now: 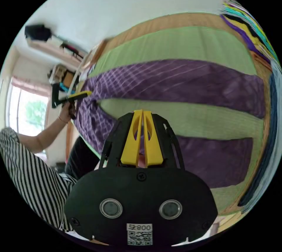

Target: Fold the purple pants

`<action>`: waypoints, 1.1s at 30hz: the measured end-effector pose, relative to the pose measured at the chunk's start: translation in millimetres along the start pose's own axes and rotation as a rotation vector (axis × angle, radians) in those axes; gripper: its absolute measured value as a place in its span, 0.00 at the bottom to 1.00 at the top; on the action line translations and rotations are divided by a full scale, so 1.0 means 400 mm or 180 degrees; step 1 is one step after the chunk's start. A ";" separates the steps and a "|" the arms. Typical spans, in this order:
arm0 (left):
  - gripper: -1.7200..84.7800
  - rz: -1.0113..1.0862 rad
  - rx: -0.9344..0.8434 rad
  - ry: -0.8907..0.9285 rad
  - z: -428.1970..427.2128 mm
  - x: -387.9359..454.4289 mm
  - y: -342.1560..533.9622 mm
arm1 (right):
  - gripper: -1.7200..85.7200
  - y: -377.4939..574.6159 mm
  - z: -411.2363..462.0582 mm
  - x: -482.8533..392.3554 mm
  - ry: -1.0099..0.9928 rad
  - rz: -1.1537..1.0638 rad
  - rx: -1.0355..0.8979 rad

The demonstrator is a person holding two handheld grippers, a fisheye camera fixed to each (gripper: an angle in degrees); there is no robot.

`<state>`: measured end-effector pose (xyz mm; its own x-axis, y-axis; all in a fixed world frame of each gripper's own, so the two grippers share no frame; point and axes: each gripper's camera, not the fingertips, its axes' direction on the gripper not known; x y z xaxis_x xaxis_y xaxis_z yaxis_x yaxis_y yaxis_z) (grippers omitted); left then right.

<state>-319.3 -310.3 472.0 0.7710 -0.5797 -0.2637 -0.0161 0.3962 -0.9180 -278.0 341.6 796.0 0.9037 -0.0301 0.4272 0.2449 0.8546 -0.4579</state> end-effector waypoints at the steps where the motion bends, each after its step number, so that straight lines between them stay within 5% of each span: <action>1: 0.02 0.0013 -0.0071 -0.0044 0.008 0.022 0.016 | 0.02 0.014 0.014 -0.023 0.0067 -0.0059 -0.0060; 6: 0.02 0.0090 -0.0453 -0.0148 0.090 0.083 -0.004 | 0.02 0.137 0.084 -0.092 0.0834 -0.0068 -0.0143; 17: 0.04 0.0430 -0.0146 0.0204 0.111 0.270 -0.164 | 0.02 0.325 0.039 -0.076 0.0636 0.0606 0.0347; 23: 0.09 0.1120 -0.0073 0.0618 0.182 0.470 -0.379 | 0.08 0.356 -0.074 0.077 0.1157 0.1083 0.1012; 33: 0.09 0.1413 -0.0547 0.0167 0.388 0.736 -0.659 | 0.12 0.431 -0.085 0.309 0.1183 0.1610 0.1068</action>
<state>10.8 -474.9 682.3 0.6326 -0.4180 -0.6520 -0.4452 0.4927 -0.7477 -112.4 467.8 743.4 0.9526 0.2887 -0.0960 -0.3036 0.9222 -0.2394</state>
